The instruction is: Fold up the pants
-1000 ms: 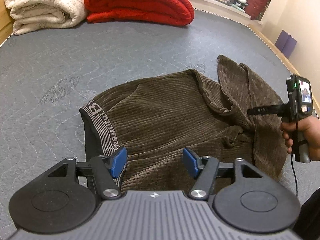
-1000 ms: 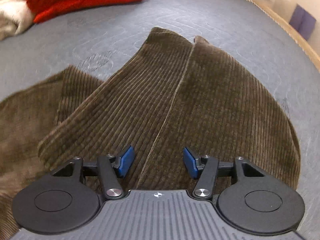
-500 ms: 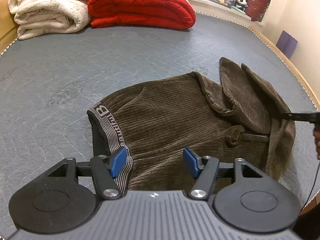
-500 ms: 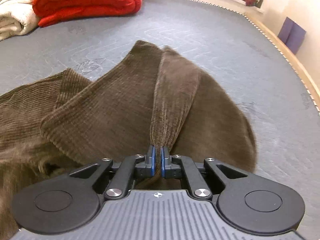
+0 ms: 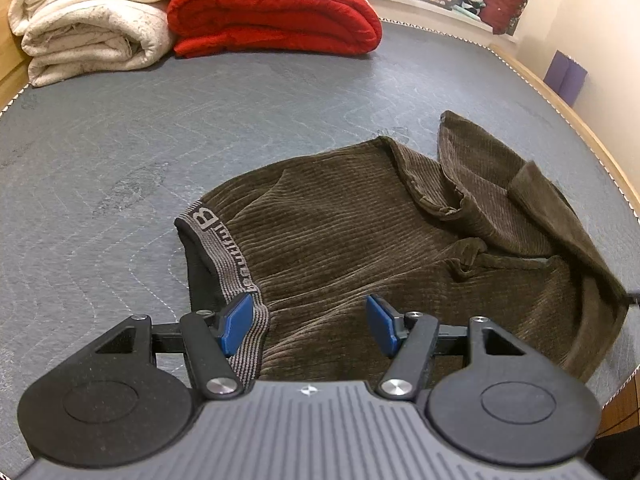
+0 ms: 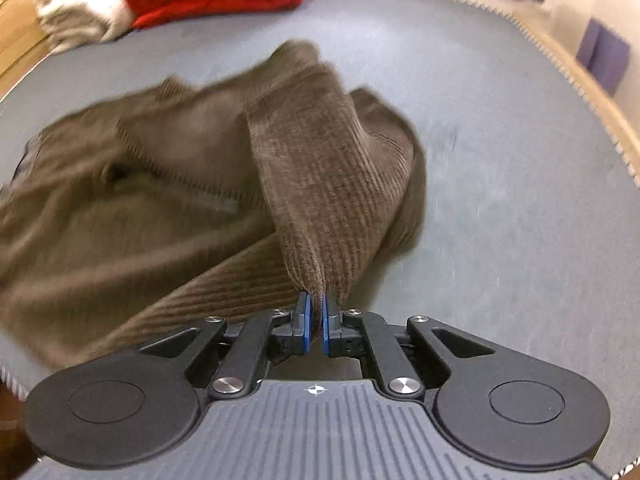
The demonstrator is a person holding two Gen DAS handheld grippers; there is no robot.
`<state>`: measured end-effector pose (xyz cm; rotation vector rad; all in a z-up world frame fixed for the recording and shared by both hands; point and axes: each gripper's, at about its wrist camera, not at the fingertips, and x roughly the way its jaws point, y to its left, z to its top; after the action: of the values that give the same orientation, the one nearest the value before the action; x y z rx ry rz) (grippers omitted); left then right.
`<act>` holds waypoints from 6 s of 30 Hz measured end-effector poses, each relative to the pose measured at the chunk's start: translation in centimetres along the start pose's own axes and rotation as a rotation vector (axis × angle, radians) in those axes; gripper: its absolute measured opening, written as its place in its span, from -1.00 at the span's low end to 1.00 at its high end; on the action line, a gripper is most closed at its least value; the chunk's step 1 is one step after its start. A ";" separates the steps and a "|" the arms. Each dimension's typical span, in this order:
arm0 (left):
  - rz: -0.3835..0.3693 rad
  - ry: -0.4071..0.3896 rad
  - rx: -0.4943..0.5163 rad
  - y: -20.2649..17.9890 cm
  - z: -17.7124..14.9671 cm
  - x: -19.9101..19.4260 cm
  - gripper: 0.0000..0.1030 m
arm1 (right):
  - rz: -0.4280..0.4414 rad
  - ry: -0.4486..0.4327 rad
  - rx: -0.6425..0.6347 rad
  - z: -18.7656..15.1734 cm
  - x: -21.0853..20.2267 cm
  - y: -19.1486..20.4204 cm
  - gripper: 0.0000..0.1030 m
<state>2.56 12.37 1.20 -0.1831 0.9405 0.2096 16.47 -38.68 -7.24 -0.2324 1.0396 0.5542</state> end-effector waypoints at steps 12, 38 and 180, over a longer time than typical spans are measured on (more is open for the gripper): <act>0.005 0.022 0.036 -2.6 0.4 1.7 0.53 | -0.031 -0.271 0.252 3.5 -3.2 -2.5 -0.23; -0.007 0.038 0.049 -4.5 1.5 3.4 0.55 | -0.266 0.026 -0.178 14.2 13.7 13.0 -0.14; -0.031 -0.034 0.160 -8.0 0.9 2.2 -0.76 | -0.106 -0.432 0.187 14.0 -0.7 10.5 -0.13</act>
<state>6.61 5.08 0.46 -0.0464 0.9154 0.1076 21.06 -23.97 1.13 0.0007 0.6491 0.3847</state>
